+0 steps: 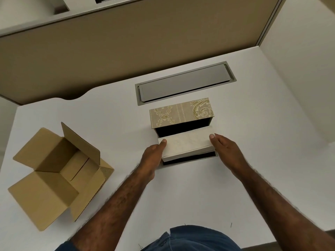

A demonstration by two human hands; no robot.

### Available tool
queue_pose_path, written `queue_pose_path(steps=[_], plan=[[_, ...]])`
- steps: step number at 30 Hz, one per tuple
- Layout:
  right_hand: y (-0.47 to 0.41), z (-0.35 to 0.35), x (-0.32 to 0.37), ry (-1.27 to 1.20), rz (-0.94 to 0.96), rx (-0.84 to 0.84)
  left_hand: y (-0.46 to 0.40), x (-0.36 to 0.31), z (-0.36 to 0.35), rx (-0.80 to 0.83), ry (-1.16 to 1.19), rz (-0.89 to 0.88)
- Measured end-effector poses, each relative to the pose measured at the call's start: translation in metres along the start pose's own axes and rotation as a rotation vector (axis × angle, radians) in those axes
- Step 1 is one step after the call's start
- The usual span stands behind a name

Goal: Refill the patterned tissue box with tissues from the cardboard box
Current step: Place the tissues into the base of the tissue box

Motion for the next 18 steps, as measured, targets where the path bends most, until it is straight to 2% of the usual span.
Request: queue_pose_path(steps=[18], plan=[[0.033, -0.018, -0.007, -0.029, -0.018, 0.068, -0.001, -0.021, -0.004, -0.049, -0.019, 0.036]])
Point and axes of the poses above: each hand's wrist, its own y-axis away from the middle knuckle, its own z-axis out of the back of the hand, x = y × z, the point moved 10 cm from there along -y, towards the middle knuckle, and after that the axes turned 5 degrees about -x, right-handed, at the moved point
